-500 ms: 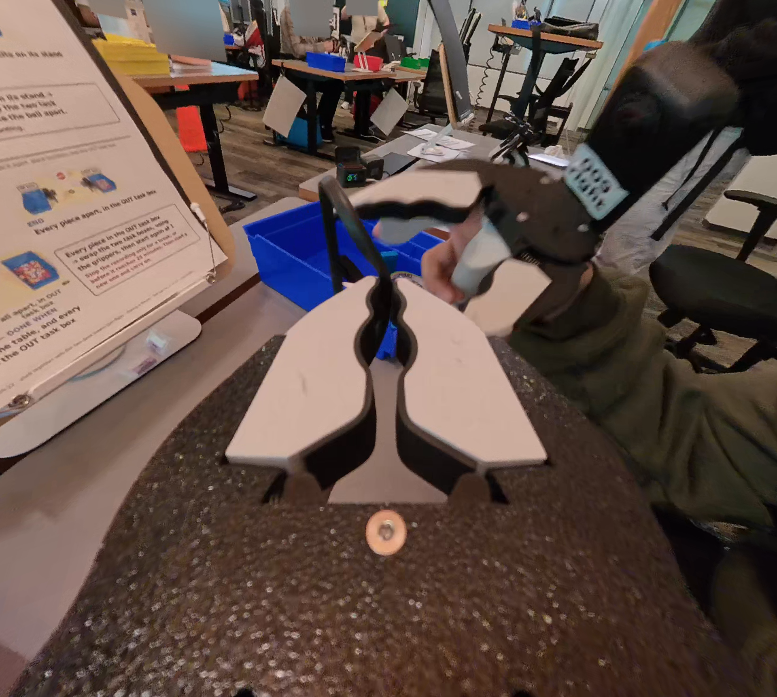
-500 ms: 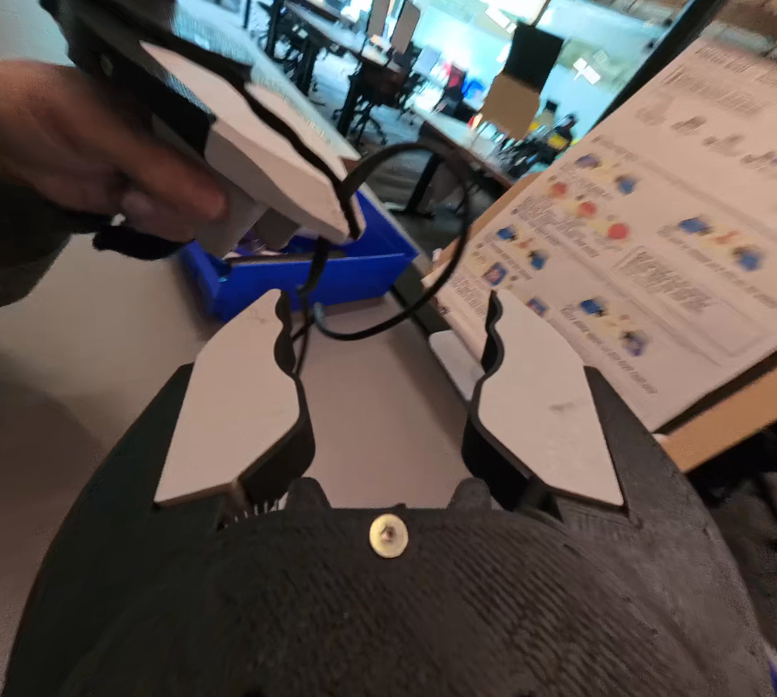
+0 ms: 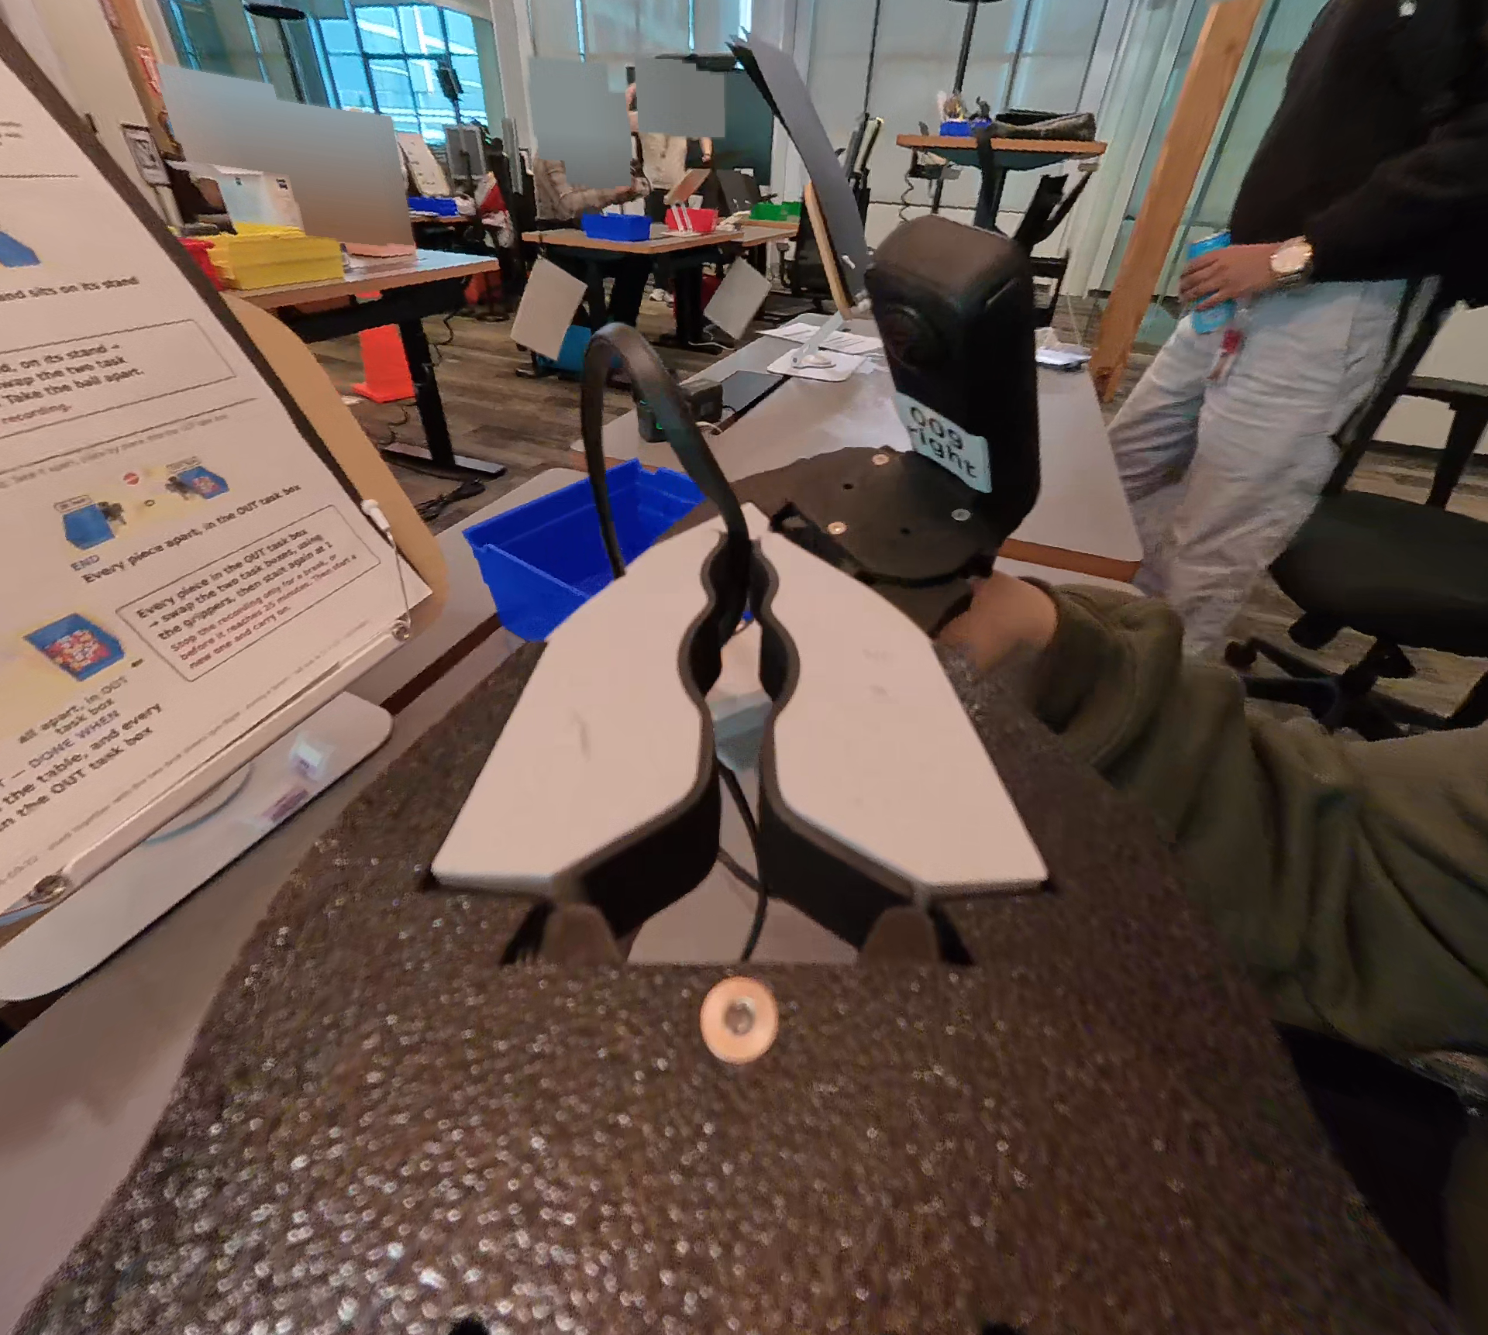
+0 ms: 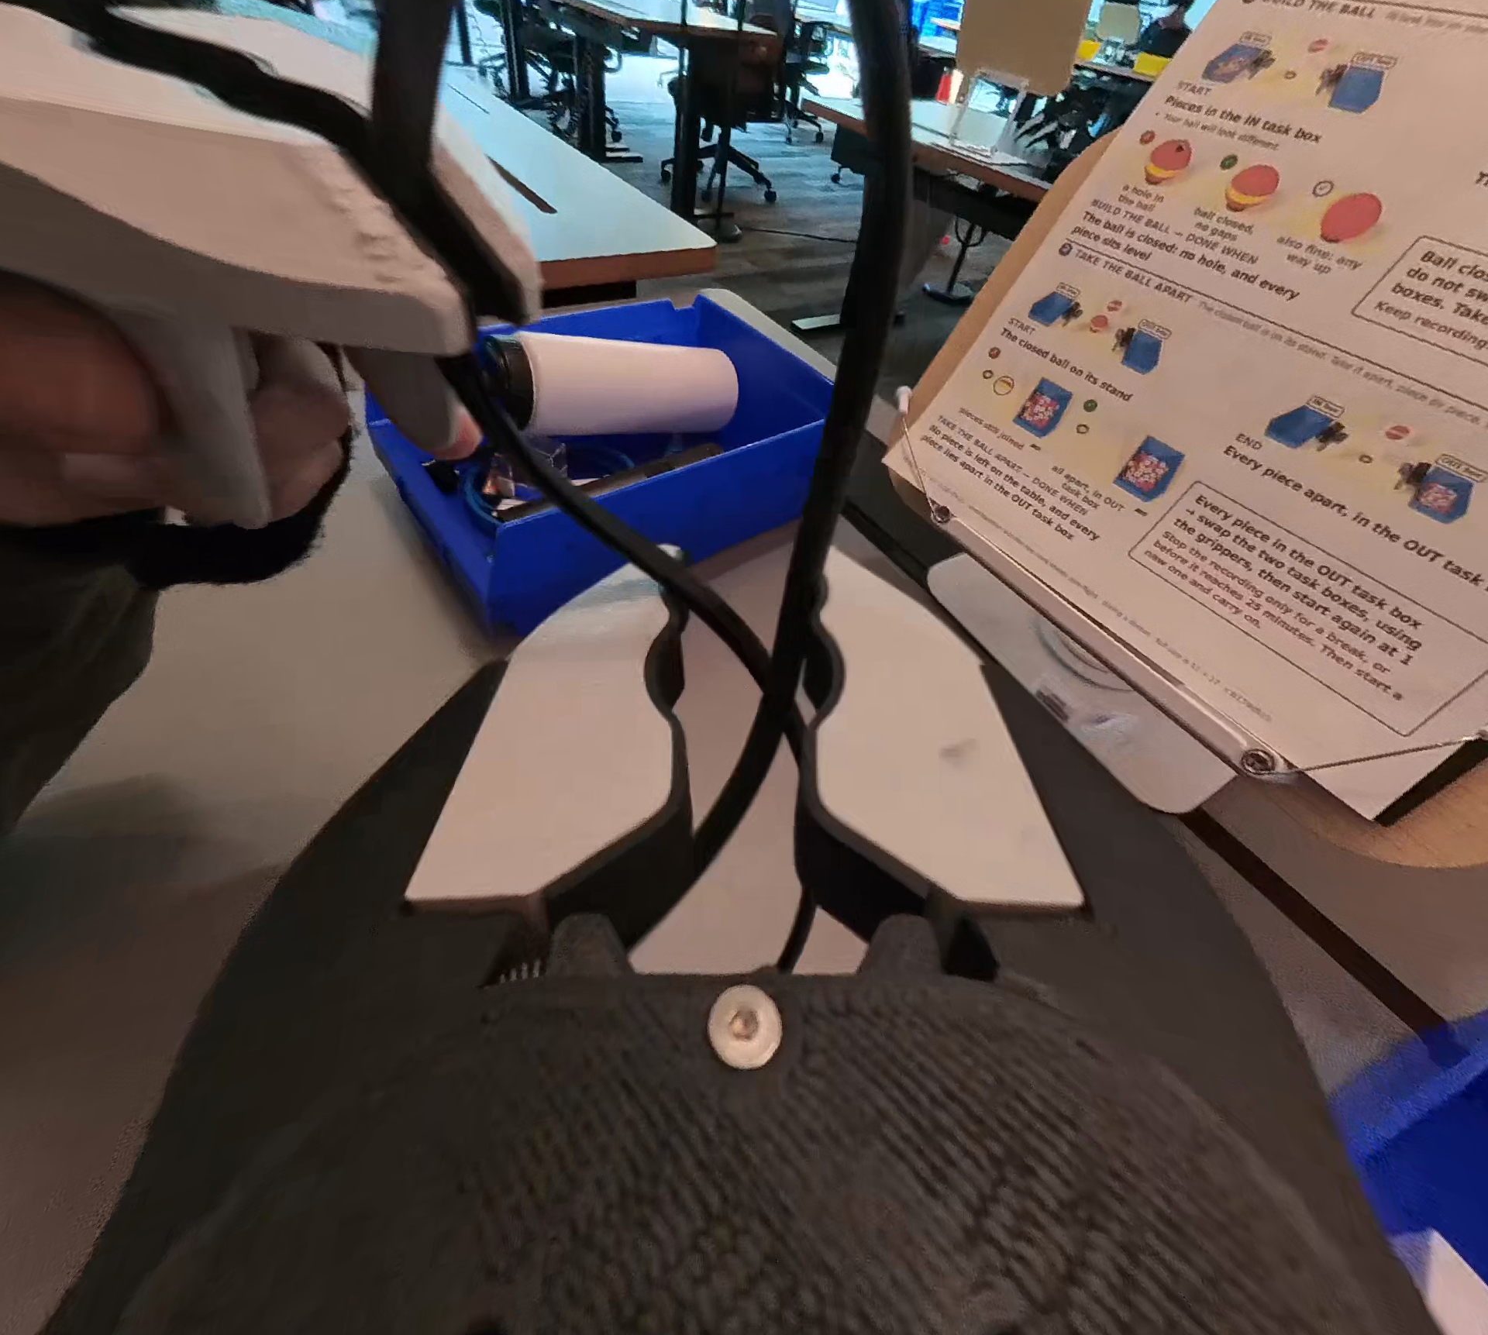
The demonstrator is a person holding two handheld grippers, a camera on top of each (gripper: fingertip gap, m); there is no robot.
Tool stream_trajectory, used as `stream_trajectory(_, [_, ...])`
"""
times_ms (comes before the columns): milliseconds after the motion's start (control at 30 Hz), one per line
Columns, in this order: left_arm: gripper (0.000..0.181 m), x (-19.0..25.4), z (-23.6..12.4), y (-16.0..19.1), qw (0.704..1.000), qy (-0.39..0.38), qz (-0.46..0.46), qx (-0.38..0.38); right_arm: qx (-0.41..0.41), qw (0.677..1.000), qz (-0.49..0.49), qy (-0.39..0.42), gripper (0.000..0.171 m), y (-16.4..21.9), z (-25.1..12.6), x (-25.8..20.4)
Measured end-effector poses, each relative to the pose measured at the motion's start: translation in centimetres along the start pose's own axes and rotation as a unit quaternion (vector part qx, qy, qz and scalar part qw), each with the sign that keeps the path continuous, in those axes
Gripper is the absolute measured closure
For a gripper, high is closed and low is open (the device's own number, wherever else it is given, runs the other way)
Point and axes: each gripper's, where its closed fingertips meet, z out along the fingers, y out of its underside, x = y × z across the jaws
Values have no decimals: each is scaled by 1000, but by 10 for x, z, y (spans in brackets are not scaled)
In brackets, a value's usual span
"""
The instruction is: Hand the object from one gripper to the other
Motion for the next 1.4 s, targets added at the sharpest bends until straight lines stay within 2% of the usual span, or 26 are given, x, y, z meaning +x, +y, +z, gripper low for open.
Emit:
stream_trajectory(100, [178, -7, -3, -1, 1000, -23, 7, 3, -7, 1000, -23, 1, 145, 0, -3, -2])
stream_trajectory(267, [178, -24, -13, -6, 997, -75, 20, 17, -25, 997, -69, -32, 167, 5, -6, -12])
stream_trajectory(400, [178, -32, -19, -11, 994, -103, 32, 34, -11, 996, -66, -57, 167, 0, -9, -17])
stream_trajectory(533, [177, -25, -17, -10, 996, -64, 45, 43, 23, 998, -61, -7, 167, -11, -16, 6])
stream_trajectory(600, [164, -14, -14, -8, 997, -20, 51, 47, 49, 997, -55, 27, 167, -20, -26, 21])
stream_trajectory(733, [124, -7, -3, 23, 998, 34, 43, -33, 112, 992, -20, 59, 167, -39, -53, 42])
stream_trajectory(833, [123, -13, 15, 49, 993, 26, 79, -79, 148, 987, 1, 64, 168, -49, -67, 49])
stream_trajectory(933, [116, -4, 41, 81, 987, 54, 47, -144, 158, 986, 0, 58, 168, -54, -72, 46])
stream_trajectory(1033, [110, 7, 61, 101, 982, 70, 7, -176, 154, 986, -13, 59, 168, -55, -71, 42])
stream_trajectory(1167, [111, 13, 80, 113, 979, 61, -59, -185, 155, 986, -18, 56, 168, -56, -67, 37])
stream_trajectory(1400, [116, 24, 87, 120, 975, 55, -77, -203, 131, 987, -51, 76, 168, -50, -60, 38])
